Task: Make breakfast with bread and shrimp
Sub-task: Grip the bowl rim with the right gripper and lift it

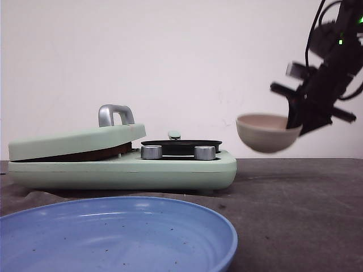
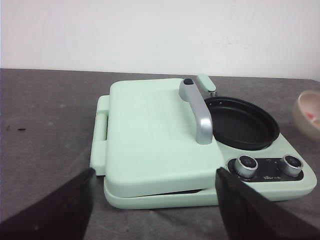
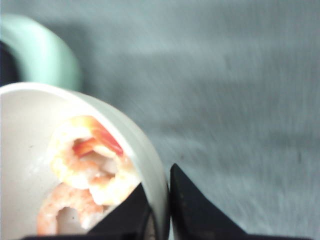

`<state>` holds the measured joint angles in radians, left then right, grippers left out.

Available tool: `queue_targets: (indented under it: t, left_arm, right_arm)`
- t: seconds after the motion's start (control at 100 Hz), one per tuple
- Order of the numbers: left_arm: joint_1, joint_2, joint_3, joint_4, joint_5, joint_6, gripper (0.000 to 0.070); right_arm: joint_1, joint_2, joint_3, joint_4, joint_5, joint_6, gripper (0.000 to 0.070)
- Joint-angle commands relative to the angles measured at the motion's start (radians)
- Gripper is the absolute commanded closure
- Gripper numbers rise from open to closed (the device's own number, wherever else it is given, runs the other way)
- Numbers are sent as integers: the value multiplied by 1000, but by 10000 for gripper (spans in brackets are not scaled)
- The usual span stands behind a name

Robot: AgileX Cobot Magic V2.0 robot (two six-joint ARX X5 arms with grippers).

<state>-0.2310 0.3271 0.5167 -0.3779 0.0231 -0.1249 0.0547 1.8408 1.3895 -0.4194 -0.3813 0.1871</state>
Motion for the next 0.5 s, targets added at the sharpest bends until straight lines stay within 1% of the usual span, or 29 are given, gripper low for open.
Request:
queue_targets:
  t: [0.0,0.14,0.27,0.4,0.49]
  left_arm:
    - [-1,5,3,8,-6,6,307]
    - [-1,5,3,8,-5,5,307]
    - [-1,5,3,8,-5,7,307]
    - [-1,5,3,7,-5,8,307]
    - [-1,5,3,6,-5,8,307]
  right_arm:
    - [9,-15,17,25,-12,5,700]
    - [34,-68,17,97,-12,11,700]
    - [81,-103,18,198,-5,3,700]
    - [145,-111,29,264,74,-21,700]
    - [193,-111,32,299,117,-85,700]
